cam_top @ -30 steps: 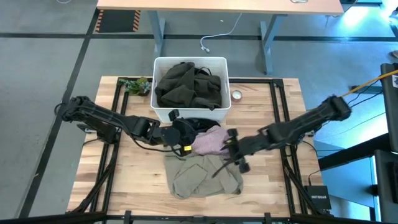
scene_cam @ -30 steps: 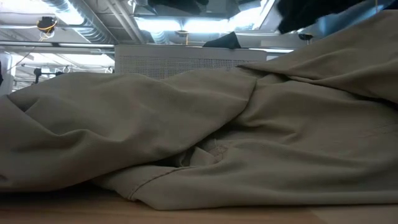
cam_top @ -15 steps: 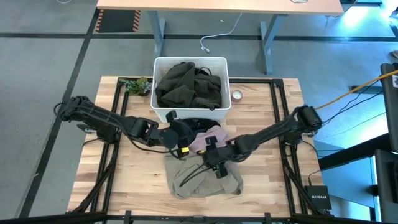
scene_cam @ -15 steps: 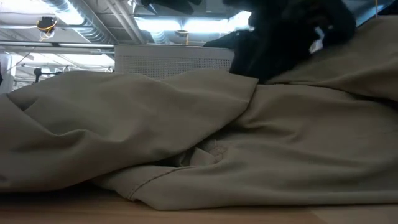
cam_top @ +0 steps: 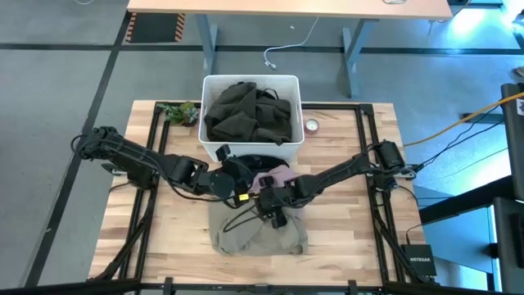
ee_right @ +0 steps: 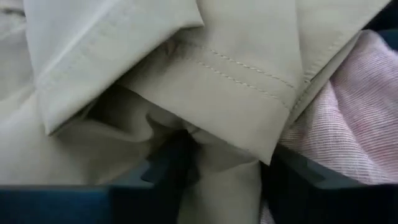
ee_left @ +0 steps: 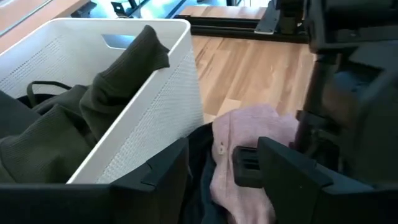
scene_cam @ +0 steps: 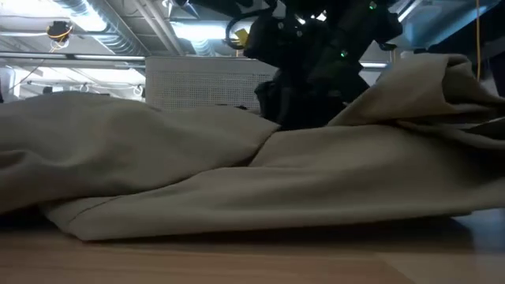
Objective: Sort clothes
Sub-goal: Put the brown shirt into the white laundry bin
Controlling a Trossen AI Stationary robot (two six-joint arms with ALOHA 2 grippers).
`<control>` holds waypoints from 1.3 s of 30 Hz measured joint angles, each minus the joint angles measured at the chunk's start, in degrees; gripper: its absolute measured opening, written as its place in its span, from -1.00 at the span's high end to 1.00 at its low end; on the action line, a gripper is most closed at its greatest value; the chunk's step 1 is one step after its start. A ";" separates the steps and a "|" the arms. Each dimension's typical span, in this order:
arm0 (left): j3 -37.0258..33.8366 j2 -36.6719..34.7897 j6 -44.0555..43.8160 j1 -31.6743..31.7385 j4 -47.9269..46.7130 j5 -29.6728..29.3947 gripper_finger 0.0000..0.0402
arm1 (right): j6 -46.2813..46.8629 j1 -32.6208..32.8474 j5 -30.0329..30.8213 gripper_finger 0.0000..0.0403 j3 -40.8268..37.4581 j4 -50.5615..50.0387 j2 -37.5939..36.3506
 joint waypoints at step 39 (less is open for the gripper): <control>0.00 0.02 -4.86 0.09 -6.26 -5.06 0.07 | -28.07 -10.36 19.25 0.97 14.93 14.82 -46.38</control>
